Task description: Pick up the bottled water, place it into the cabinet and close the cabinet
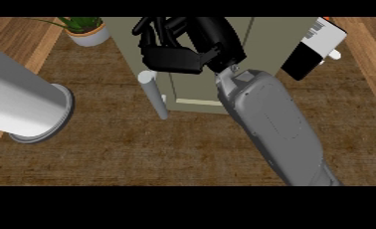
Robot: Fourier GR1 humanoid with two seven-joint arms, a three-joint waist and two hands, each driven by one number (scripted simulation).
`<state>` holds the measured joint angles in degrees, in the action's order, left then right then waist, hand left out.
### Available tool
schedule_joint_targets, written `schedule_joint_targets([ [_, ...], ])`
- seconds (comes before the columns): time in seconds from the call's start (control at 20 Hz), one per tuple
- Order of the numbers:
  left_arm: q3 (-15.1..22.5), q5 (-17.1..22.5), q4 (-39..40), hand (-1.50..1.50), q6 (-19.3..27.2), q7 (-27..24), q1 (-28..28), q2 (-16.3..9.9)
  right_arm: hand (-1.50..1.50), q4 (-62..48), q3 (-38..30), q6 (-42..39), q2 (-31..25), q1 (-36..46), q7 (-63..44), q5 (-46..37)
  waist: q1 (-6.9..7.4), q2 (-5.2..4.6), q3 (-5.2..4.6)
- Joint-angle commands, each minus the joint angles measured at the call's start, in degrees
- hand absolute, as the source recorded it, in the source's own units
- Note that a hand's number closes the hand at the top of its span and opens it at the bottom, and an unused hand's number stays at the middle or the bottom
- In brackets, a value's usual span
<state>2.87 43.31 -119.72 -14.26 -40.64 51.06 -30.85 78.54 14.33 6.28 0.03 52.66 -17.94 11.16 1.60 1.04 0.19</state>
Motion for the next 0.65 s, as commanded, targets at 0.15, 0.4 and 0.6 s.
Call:
schedule_joint_targets([
  [0.15, -1.6, 2.2, -1.8, 1.5, -0.6, 3.0, -0.7, -1.2, 1.5, -14.2, -3.1, 1.8, -0.3, 4.0, 4.9, -1.9, 0.56, -1.62, -0.23],
  [0.4, -0.6, 1.6, -0.8, 1.5, -0.2, 3.5, -3.6, -0.7, 1.5, -19.0, -3.3, 0.5, -2.5, 4.6, 8.0, -1.5, 0.89, -2.3, -0.28],
  [0.6, -1.4, 2.7, -3.7, 1.5, -0.4, 4.5, -2.3, -1.5, 1.5, -19.5, -4.3, 0.4, -3.6, 3.9, 8.3, -0.7, 1.02, -1.98, -0.2],
])
